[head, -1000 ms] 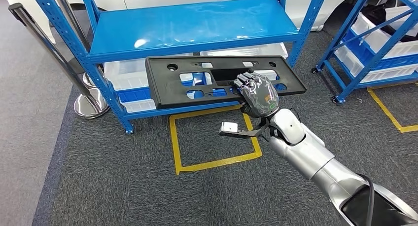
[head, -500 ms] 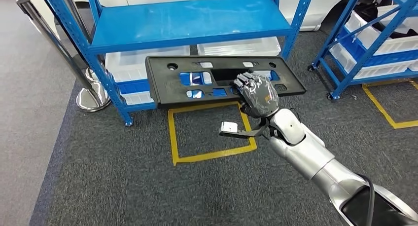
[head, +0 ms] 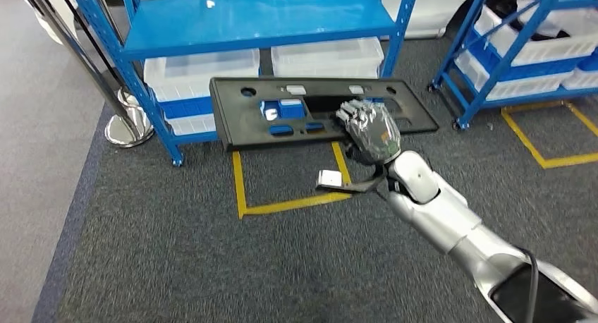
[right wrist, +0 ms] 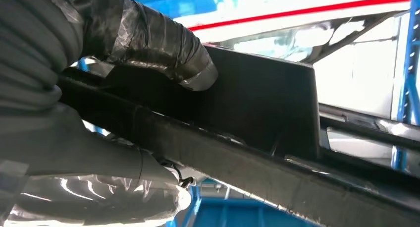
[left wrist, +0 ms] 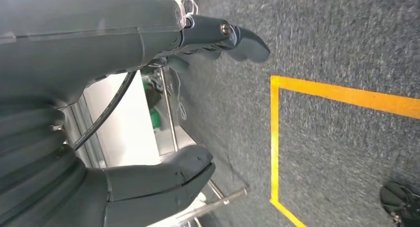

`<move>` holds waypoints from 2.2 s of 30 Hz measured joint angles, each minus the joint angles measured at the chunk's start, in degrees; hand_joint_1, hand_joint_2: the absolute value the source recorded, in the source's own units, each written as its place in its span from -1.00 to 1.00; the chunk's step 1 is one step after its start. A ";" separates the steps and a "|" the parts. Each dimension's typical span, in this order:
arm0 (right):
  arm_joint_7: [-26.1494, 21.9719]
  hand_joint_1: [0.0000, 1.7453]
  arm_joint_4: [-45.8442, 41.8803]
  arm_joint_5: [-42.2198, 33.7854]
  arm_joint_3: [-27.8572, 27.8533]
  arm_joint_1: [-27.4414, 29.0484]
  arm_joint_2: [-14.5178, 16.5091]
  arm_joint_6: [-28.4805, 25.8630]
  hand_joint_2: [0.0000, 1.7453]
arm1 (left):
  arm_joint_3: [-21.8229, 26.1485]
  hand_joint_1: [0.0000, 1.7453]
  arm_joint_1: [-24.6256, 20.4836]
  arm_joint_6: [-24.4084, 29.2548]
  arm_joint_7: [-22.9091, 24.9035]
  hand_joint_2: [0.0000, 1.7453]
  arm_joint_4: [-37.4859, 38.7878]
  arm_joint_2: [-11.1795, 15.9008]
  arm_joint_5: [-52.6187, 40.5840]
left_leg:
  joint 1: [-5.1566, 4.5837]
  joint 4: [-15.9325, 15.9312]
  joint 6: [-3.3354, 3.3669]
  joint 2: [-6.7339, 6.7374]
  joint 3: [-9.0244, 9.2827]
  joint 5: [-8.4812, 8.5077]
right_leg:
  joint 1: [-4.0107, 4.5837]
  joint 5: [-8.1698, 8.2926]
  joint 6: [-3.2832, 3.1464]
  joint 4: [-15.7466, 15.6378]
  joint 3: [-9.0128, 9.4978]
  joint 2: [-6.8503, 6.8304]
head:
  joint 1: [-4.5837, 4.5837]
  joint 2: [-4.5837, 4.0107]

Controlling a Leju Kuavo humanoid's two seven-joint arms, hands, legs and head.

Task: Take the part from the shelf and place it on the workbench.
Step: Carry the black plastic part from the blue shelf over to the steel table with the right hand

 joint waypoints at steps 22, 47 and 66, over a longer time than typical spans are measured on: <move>0.40 1.00 7.21 1.96 3.23 -8.57 8.04 3.56 1.00 | 1.90 -1.00 -9.47 3.22 3.21 1.00 -3.63 -3.40 4.43 | -0.48 -2.35 2.98 0.24 8.33 -6.99 | 0.06 0.90 1.45 15.70 -16.14 -0.11 | -0.02 0.00; 1.05 1.00 19.23 -1.79 11.00 -18.72 17.75 2.86 1.00 | 7.25 -1.00 -14.83 2.02 3.84 1.00 -6.73 -5.07 4.26 | 0.55 0.11 -0.03 -0.55 5.59 -6.55 | 0.45 6.37 -1.41 0.32 -6.98 0.01 | -0.02 0.00; 0.96 1.00 21.39 -3.20 11.44 -19.81 18.73 3.11 1.00 | 8.51 -1.00 -14.73 1.99 3.54 1.00 -6.88 -5.23 3.51 | 0.03 -0.68 3.11 1.54 4.54 -4.90 | -0.17 -0.89 1.64 15.32 -14.23 0.09 | -0.02 0.00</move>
